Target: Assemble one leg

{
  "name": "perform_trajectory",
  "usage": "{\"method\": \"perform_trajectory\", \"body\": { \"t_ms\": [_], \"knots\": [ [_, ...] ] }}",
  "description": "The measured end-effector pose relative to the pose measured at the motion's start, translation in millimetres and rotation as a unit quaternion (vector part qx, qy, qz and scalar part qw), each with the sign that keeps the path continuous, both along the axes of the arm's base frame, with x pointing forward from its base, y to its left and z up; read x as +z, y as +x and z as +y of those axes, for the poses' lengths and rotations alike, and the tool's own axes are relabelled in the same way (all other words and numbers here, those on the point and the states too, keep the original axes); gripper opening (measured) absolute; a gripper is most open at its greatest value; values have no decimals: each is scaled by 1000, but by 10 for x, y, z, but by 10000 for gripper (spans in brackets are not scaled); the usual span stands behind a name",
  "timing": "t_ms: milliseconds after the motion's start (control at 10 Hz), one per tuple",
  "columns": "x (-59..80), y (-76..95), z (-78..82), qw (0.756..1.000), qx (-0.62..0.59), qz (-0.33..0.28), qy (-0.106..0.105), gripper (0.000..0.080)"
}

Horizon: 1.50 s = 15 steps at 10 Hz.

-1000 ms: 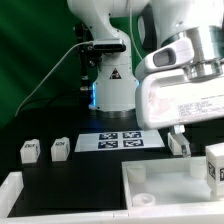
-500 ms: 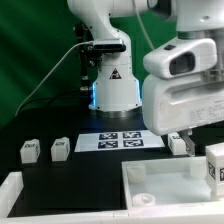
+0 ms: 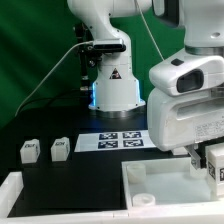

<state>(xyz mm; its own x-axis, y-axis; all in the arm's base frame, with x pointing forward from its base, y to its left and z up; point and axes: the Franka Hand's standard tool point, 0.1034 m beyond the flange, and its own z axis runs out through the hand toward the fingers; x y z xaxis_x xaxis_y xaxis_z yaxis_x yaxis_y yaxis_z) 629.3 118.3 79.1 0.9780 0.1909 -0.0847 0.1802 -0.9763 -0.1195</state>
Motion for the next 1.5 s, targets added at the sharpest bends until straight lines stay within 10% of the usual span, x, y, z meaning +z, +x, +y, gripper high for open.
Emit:
{"method": "perform_trajectory", "body": {
  "t_ms": [300, 600, 1100, 1500],
  "knots": [
    [-8, -4, 5, 1000, -16, 2, -1, 602],
    [-9, -4, 2, 997, -72, 8, -7, 295],
    [-9, -6, 15, 960, -278, 30, -28, 295],
    [-39, 15, 26, 865, -502, 2, -28, 297]
  ]
}}
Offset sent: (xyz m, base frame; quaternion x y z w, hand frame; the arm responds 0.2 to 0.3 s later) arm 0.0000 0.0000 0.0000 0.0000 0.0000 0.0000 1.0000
